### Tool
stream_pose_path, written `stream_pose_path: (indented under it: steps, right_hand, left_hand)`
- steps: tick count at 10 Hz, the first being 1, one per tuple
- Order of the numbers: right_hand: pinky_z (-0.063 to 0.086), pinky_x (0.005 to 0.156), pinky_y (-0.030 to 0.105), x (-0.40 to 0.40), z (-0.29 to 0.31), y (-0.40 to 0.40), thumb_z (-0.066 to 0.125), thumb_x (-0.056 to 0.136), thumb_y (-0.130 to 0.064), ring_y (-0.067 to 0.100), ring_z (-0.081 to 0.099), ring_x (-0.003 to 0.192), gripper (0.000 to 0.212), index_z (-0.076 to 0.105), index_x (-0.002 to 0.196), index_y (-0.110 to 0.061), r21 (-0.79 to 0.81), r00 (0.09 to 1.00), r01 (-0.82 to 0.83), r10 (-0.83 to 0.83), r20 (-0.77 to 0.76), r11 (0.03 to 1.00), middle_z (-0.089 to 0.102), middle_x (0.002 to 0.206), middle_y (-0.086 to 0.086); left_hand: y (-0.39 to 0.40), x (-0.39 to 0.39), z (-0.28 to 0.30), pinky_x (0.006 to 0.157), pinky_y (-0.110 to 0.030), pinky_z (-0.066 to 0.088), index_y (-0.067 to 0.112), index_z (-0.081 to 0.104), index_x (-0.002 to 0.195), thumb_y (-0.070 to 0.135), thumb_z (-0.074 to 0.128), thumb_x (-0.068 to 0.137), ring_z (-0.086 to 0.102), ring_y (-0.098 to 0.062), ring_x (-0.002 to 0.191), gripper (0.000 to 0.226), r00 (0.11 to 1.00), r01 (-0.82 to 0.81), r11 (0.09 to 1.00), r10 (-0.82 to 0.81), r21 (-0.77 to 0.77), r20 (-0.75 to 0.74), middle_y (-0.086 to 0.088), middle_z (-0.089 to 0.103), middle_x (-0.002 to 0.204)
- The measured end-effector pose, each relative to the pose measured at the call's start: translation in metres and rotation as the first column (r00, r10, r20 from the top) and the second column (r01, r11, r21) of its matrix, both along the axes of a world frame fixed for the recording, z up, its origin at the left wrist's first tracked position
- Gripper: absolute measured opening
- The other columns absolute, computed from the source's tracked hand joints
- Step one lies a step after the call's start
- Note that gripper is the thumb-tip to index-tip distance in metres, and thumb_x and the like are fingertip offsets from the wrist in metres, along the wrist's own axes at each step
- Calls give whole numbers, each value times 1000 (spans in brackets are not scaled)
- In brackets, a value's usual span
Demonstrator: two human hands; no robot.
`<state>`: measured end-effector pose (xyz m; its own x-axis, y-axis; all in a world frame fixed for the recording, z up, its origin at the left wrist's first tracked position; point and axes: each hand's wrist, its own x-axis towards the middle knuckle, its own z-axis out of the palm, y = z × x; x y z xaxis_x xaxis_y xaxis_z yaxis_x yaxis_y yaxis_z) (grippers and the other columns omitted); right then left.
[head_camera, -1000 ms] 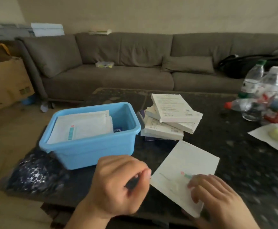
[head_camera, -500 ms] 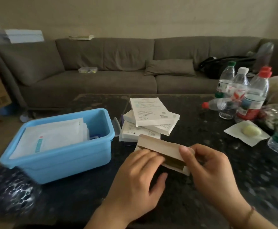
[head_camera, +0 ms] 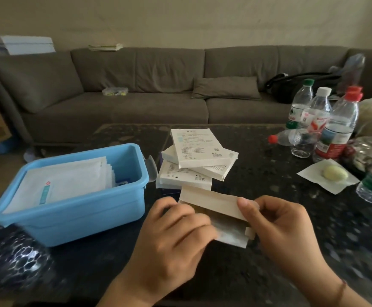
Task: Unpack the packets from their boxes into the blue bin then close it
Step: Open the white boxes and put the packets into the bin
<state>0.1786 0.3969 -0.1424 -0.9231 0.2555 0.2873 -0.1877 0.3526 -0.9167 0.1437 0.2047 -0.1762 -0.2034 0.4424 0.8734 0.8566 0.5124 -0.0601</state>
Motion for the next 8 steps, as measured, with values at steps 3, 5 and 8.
stream_pose_path:
  steps: [3,5,8]
  right_hand:
    - [47,73,4,16,-27,5,50,73,-82,-14,65,84,51,73,77,-37,348,983,-131,168,-77,928,70,89,-33]
    - [30,106,6,19,-64,2,38,91,-71,-15,32,135,29,53,101,-48,682,927,-316,368,74,659,38,137,-39]
    - [57,70,17,14,33,-78,76,58,-59,-2,72,80,46,75,94,-30,18,883,-436,424,201,900,77,85,-15]
  left_hand:
    - [-44,13,27,77,-17,49,18,56,97,23,52,97,59,0,88,6,994,-56,887,6,458,110,18,59,91]
    - [-70,14,55,75,-27,55,36,72,80,27,66,79,67,-10,91,11,700,-375,359,-495,855,515,10,72,89]
    - [-77,16,55,94,-52,52,27,71,87,39,68,74,66,-26,105,18,396,-613,383,-607,690,689,-1,73,99]
